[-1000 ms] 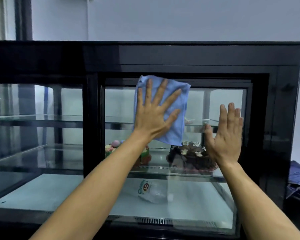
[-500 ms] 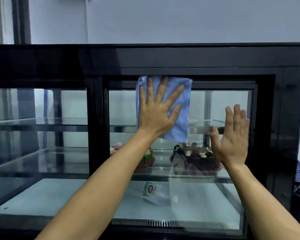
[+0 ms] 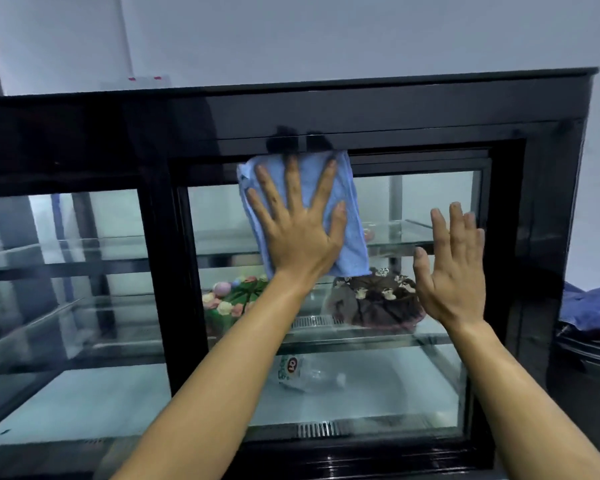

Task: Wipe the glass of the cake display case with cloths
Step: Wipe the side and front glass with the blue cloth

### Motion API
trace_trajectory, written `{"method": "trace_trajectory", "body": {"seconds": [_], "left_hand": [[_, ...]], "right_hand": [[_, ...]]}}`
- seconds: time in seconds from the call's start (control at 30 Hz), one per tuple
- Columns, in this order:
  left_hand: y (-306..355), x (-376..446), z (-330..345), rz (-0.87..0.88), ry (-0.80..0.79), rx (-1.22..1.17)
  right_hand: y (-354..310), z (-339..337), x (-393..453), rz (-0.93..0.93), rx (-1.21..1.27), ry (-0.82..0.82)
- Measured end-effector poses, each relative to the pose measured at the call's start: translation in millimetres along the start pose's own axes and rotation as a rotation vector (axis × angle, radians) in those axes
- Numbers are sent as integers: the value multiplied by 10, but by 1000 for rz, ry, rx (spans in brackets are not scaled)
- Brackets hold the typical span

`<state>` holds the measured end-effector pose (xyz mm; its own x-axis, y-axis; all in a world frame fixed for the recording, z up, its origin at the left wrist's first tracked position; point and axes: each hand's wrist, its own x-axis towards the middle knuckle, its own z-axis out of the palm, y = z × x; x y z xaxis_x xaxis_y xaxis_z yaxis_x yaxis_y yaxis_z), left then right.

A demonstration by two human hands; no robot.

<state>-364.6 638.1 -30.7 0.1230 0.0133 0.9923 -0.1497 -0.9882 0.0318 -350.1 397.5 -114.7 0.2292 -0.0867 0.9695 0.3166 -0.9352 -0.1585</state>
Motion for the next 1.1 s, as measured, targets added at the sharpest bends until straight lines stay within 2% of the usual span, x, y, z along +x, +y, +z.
{"method": "trace_trajectory", "body": {"seconds": [0.07, 0.17, 0.27, 0.33, 0.4, 0.47, 0.57, 0.67, 0.73, 0.83, 0.9, 1.0, 1.1], "left_hand": [[227, -22, 2, 94, -30, -22], [-53, -20, 60, 182, -14, -57], [-806, -61, -53, 39, 30, -3], [-1108, -68, -148, -9, 4, 2], [-1016, -65, -145, -65, -11, 31], [-593, 0, -63, -82, 6, 53], [217, 74, 123, 122, 20, 46], [883, 56, 269, 409, -3, -12], [990, 1, 254, 494, -32, -47], [531, -206, 189, 573, -65, -16], [-40, -253, 74, 457, -42, 10], [-899, -83, -124, 117, -51, 43], [-1161, -68, -230, 4, -95, 61]], "right_hand": [[198, -126, -51, -25, -52, -70], [381, -195, -14, -58, -65, -169], [356, -164, -23, -57, -50, -189], [342, -175, -35, -55, -39, -168], [346, -184, -33, -59, -33, -144], [331, -195, -32, -24, 5, -129], [295, -198, -44, 33, 132, -116], [317, -258, -34, 91, 407, -99], [317, -292, -41, 110, 506, -102], [325, -290, -50, 81, 485, -59], [321, -259, -52, 55, 446, -50], [313, -215, -65, 48, 357, -60], [259, -151, -31, 15, 155, -3]]}}
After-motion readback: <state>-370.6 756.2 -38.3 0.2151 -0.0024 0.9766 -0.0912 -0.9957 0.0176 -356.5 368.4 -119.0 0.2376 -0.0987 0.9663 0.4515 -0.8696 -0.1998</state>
